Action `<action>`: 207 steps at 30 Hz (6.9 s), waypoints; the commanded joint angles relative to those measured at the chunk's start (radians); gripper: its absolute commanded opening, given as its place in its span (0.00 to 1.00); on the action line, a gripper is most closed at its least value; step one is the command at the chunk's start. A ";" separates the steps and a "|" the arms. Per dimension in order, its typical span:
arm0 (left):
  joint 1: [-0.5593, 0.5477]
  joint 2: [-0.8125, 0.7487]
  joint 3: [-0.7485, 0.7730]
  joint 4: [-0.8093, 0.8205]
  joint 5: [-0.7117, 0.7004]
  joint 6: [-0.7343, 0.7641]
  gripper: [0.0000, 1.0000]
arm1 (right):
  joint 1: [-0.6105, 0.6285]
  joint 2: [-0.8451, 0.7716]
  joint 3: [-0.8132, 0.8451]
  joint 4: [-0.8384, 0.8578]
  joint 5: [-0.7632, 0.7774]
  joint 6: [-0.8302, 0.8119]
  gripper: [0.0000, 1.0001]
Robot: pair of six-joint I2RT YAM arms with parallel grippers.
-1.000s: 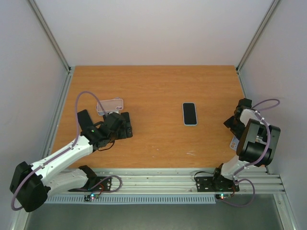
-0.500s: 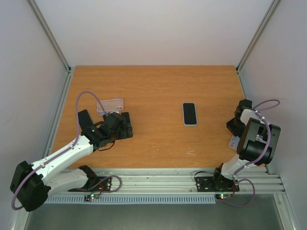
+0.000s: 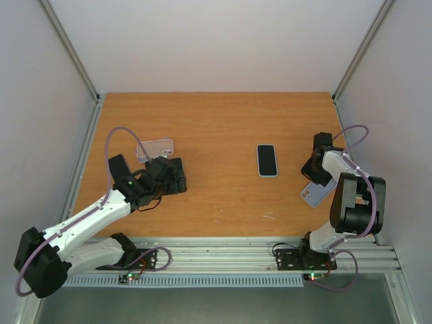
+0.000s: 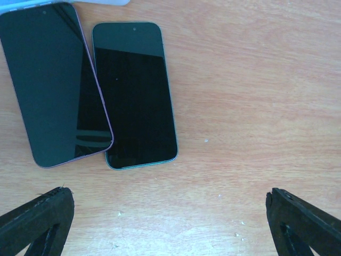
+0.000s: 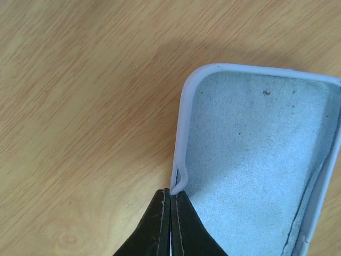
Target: Put the phone into the phone case
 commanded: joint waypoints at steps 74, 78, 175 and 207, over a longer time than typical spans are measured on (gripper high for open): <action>0.286 0.175 0.054 0.244 0.837 0.055 0.00 | 1.295 -0.143 0.200 0.184 0.027 -0.646 0.43; 0.286 0.102 -0.028 0.381 0.776 -0.082 0.01 | 1.220 -0.233 0.177 0.195 -0.008 -0.503 0.59; 0.039 -0.039 -0.006 -0.047 -0.026 -0.186 0.93 | 0.647 0.047 0.148 0.197 -0.749 -0.042 0.01; 0.405 0.453 0.196 -0.029 0.173 0.073 0.99 | 0.610 0.276 0.292 0.103 -0.764 -0.245 0.54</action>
